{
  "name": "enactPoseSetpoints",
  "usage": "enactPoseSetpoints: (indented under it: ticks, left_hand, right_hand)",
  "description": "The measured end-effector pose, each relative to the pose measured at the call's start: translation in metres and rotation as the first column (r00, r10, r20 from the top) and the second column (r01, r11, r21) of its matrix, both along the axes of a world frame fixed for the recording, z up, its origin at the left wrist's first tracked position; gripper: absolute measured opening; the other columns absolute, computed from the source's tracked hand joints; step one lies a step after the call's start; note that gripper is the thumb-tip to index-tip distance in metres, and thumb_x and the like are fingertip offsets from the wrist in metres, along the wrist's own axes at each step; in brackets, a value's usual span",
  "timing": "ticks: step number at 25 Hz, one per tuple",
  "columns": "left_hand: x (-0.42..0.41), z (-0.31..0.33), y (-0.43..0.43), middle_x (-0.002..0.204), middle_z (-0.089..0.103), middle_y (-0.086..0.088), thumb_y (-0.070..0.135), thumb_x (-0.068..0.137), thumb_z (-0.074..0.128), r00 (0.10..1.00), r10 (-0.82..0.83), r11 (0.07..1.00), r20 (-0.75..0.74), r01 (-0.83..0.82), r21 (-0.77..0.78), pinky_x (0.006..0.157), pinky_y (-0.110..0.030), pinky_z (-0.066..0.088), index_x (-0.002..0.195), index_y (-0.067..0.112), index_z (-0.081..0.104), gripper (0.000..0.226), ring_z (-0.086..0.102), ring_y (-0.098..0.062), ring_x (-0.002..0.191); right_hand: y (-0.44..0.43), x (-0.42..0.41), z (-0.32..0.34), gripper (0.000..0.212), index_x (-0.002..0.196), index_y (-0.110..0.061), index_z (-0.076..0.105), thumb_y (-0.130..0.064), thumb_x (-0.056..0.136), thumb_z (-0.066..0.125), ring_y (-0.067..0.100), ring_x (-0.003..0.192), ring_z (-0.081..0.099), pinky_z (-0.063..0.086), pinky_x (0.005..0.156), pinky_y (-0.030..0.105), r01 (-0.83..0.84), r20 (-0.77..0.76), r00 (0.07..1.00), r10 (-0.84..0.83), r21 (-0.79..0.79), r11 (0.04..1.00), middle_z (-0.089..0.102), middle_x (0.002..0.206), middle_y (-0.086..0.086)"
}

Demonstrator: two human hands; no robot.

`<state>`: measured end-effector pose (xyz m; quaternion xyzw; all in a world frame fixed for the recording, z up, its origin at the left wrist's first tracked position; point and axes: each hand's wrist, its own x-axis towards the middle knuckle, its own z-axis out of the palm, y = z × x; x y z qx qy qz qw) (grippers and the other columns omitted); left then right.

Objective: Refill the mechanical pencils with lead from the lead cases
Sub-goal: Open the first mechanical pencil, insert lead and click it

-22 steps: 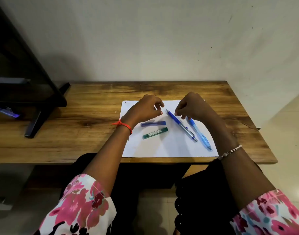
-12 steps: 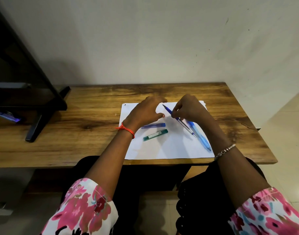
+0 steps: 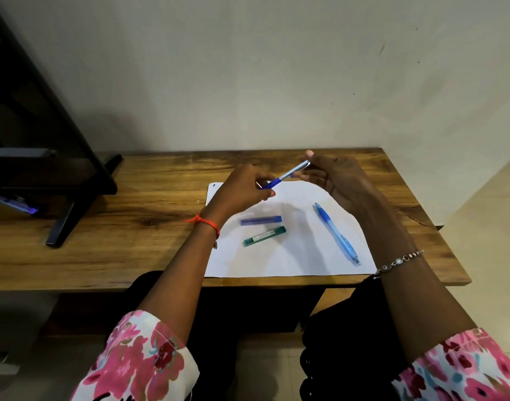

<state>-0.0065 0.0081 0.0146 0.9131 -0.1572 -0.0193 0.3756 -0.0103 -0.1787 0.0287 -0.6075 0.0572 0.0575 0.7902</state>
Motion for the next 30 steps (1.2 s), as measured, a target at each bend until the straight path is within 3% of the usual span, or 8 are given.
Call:
enactPoseSetpoints:
  ticks: [3,5,9,17,21,24,28,30]
  left_hand:
    - [-0.004,0.002,-0.010,0.083,0.069,-0.011,0.010,0.083,0.065,0.994,-0.048,0.966,-0.100,0.020,-0.258,0.067,-0.028,0.053,0.103,0.009,0.068,0.020,0.065,-0.013,0.060]
    - [-0.005,0.002,-0.014,0.076,0.067,-0.008,0.009,0.087,0.060,0.988,-0.059,0.944,-0.140,0.010,-0.329,0.053,-0.021,0.049,0.104,0.006,0.067,0.019,0.056,-0.005,0.047]
    - [-0.006,0.003,-0.017,0.065,0.061,-0.001,0.009,0.089,0.057,0.977,-0.054,0.928,-0.204,-0.026,-0.371,0.045,-0.014,0.035,0.099,0.005,0.068,0.016,0.042,-0.005,0.045]
    - [-0.006,0.005,-0.024,0.060,0.052,0.001,0.012,0.090,0.056,0.977,-0.034,0.914,-0.209,-0.054,-0.401,0.044,-0.012,0.030,0.099,-0.004,0.067,0.021,0.038,0.001,0.041]
    - [-0.007,0.004,-0.025,0.060,0.051,0.001,0.011,0.090,0.056,0.974,-0.029,0.906,-0.224,-0.069,-0.417,0.044,-0.012,0.030,0.101,-0.002,0.068,0.021,0.037,0.000,0.040]
    - [-0.007,0.003,-0.022,0.059,0.050,0.001,0.011,0.089,0.057,0.973,-0.013,0.898,-0.231,-0.091,-0.432,0.043,-0.013,0.029,0.101,-0.001,0.068,0.020,0.036,0.000,0.039]
    - [-0.006,0.002,-0.022,0.061,0.052,0.002,0.012,0.090,0.057,0.972,-0.009,0.912,-0.234,-0.088,-0.400,0.044,-0.012,0.031,0.101,0.003,0.068,0.019,0.038,0.000,0.040]
    - [-0.006,0.002,-0.022,0.061,0.053,0.002,0.013,0.090,0.057,0.971,-0.010,0.919,-0.237,-0.085,-0.385,0.045,-0.012,0.032,0.102,0.004,0.068,0.019,0.039,0.000,0.041]
  right_hand:
    - [0.009,0.001,-0.003,0.027,0.093,0.005,0.065,-0.019,0.094,0.053,0.019,0.059,0.068,0.053,0.054,0.022,-0.023,0.068,0.997,0.027,-0.051,0.998,0.068,0.075,0.016]
    - [0.014,0.000,-0.004,0.032,0.093,0.006,0.066,-0.022,0.095,0.051,0.020,0.058,0.063,0.050,0.052,0.025,0.012,0.115,0.993,0.006,-0.160,0.987,0.065,0.076,0.017]
    - [0.018,0.001,-0.006,0.031,0.080,0.003,0.067,-0.018,0.096,0.051,0.021,0.052,0.064,0.051,0.053,0.026,0.170,0.265,0.960,-0.088,-0.305,0.937,0.066,0.071,0.018]
    - [0.024,-0.001,-0.006,0.038,0.063,-0.005,0.062,-0.022,0.095,0.053,0.019,0.043,0.065,0.057,0.051,0.031,0.337,0.294,0.923,-0.248,-0.307,0.890,0.065,0.058,0.012]
    - [0.022,-0.001,-0.002,0.040,0.063,-0.003,0.060,-0.022,0.097,0.050,0.021,0.042,0.064,0.056,0.046,0.028,0.357,0.239,0.923,-0.301,-0.243,0.902,0.064,0.053,0.011]
    - [0.012,0.000,0.002,0.038,0.067,-0.001,0.057,-0.019,0.099,0.045,0.020,0.045,0.064,0.054,0.046,0.025,0.335,0.130,0.939,-0.319,-0.133,0.933,0.063,0.062,0.014]
    - [0.005,0.000,0.003,0.027,0.076,-0.001,0.059,-0.013,0.096,0.045,0.017,0.054,0.061,0.051,0.049,0.022,0.144,-0.084,0.987,-0.138,0.065,0.988,0.060,0.072,0.013]
    - [0.003,0.001,0.003,0.020,0.079,-0.001,0.061,-0.014,0.092,0.053,0.014,0.051,0.059,0.049,0.049,0.020,0.071,-0.086,0.994,-0.066,0.057,0.996,0.059,0.071,0.012]
